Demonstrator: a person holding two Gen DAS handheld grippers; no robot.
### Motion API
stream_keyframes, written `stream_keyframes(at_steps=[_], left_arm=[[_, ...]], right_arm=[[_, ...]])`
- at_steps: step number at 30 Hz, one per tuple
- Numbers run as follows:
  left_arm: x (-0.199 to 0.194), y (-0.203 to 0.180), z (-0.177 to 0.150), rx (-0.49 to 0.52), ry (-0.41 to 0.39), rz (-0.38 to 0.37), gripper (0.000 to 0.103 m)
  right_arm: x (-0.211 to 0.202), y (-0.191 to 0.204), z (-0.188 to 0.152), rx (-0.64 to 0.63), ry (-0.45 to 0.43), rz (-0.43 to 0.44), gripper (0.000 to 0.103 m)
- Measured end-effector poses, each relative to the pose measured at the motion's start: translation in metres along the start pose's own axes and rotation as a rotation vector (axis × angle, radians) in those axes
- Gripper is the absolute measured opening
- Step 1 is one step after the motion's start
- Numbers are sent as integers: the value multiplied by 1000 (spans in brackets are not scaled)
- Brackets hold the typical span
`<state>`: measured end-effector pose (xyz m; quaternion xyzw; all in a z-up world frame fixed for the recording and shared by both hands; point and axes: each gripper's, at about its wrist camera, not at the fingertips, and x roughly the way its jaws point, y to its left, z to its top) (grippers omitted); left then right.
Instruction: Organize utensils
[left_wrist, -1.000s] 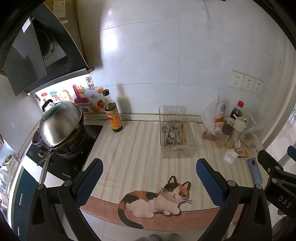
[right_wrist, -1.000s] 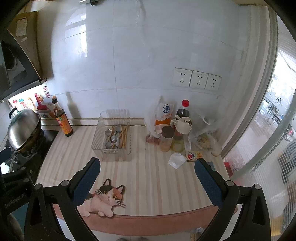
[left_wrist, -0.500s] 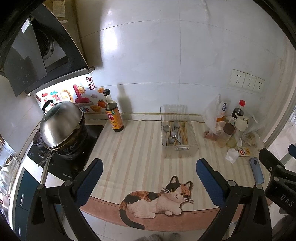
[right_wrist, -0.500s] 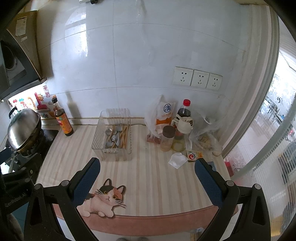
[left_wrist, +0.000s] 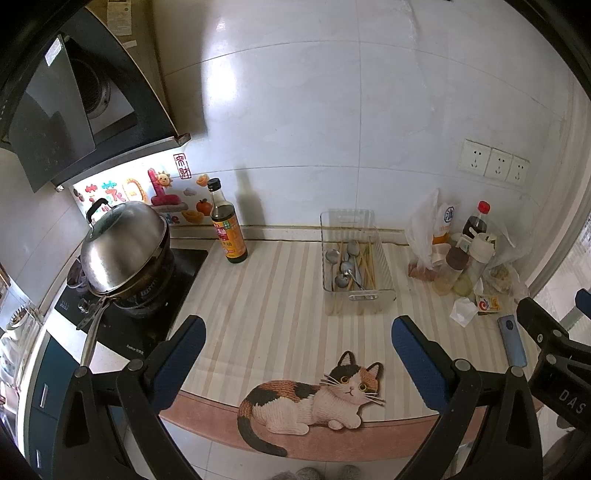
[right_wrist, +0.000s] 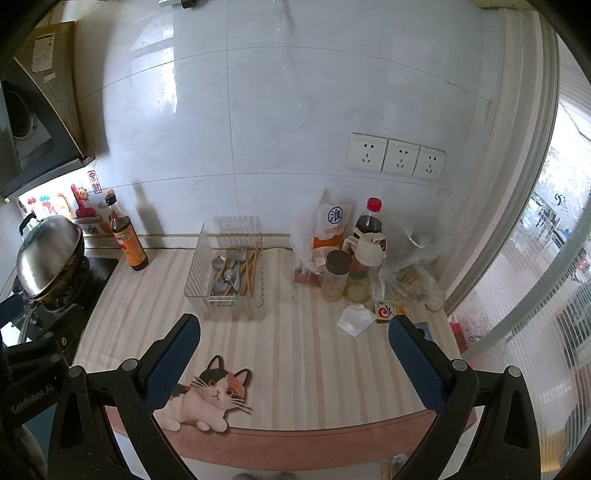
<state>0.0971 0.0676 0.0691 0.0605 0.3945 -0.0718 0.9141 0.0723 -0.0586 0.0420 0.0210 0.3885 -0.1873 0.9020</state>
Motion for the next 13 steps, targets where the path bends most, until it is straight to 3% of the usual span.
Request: stream_keyframes(at_steps=[13], left_arm=[[-5, -1, -1, -26, 0, 1, 103]], right_arm=[[-1, 3, -1, 3, -1, -2, 103]])
